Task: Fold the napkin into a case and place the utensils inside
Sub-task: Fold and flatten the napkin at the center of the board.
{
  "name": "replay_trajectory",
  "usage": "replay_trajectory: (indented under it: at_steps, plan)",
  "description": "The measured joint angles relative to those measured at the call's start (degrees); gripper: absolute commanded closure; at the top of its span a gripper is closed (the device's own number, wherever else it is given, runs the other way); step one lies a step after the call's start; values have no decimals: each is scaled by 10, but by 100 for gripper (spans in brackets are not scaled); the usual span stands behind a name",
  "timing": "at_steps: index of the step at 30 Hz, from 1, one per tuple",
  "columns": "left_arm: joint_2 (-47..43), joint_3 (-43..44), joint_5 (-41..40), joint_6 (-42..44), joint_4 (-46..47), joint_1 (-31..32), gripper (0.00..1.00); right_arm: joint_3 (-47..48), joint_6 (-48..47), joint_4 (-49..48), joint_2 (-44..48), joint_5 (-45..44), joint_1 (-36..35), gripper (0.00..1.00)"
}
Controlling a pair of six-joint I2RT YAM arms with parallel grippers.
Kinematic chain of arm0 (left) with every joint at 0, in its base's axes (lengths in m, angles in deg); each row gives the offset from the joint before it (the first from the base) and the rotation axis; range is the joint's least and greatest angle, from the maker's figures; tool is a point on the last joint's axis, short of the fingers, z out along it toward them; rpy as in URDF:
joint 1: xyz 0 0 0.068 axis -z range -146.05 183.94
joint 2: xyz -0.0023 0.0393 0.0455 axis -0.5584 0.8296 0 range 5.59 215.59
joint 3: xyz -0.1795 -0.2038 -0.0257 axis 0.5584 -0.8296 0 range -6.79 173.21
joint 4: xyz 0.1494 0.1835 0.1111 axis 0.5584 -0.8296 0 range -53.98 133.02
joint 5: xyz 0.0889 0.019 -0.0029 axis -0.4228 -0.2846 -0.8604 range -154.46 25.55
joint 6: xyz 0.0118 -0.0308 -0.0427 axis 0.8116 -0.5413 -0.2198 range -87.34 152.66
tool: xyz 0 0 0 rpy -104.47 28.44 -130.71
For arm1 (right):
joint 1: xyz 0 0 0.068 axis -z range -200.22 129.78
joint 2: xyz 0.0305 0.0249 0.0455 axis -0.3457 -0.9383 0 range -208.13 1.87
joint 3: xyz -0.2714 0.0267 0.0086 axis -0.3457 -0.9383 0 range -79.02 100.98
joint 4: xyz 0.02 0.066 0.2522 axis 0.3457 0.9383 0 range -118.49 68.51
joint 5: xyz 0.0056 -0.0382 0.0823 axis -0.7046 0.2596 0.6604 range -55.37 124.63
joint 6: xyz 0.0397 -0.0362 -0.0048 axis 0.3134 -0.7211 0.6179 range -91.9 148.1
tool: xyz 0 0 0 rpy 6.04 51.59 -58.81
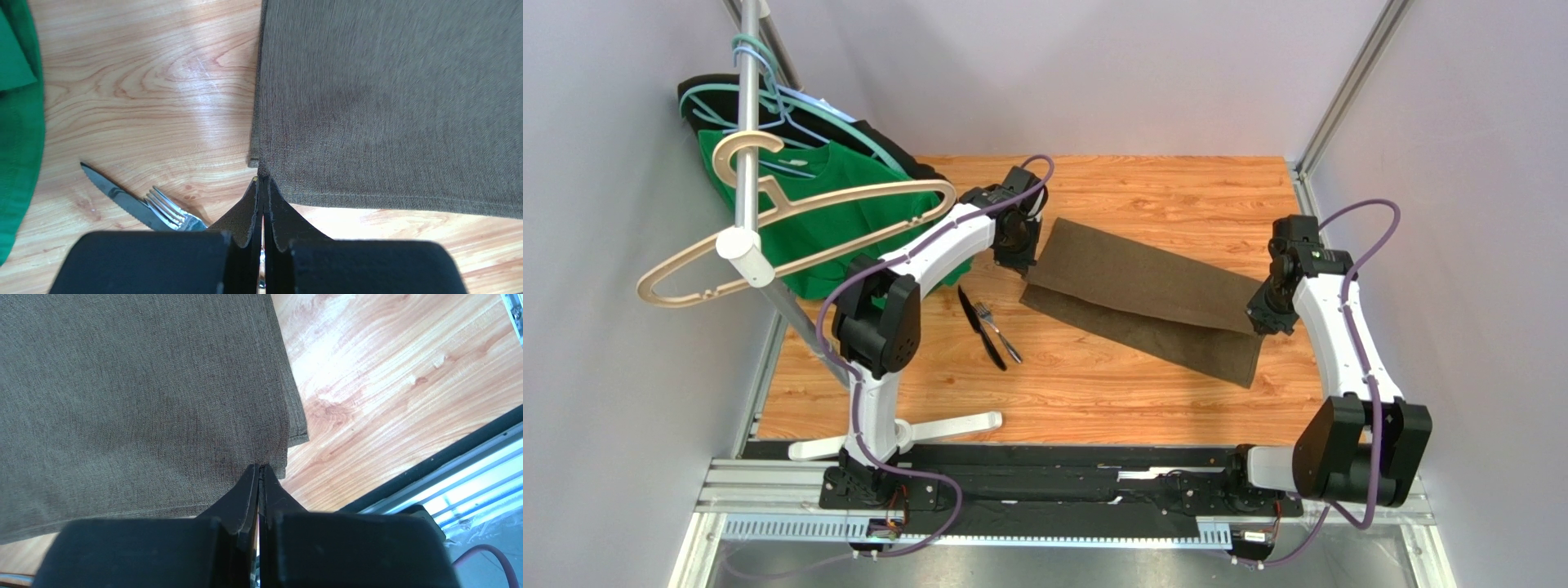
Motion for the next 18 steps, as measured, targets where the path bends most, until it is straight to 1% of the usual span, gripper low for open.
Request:
replay_trajectory:
  at_steps: [3,8,12,18]
  plan:
    - [-8,0,0,0,0,-1,100,-16,0,6,14,0,0,100]
    - [-9,-9,9,0,0,-1,100,-68,1,5,10,9,0,100]
    - [-5,-17,19,0,-1,-2,100,-106,3,1,-5,21,0,100]
    - [26,-17,23,0,-2,-2,100,-139,8,-27,-40,31,0,100]
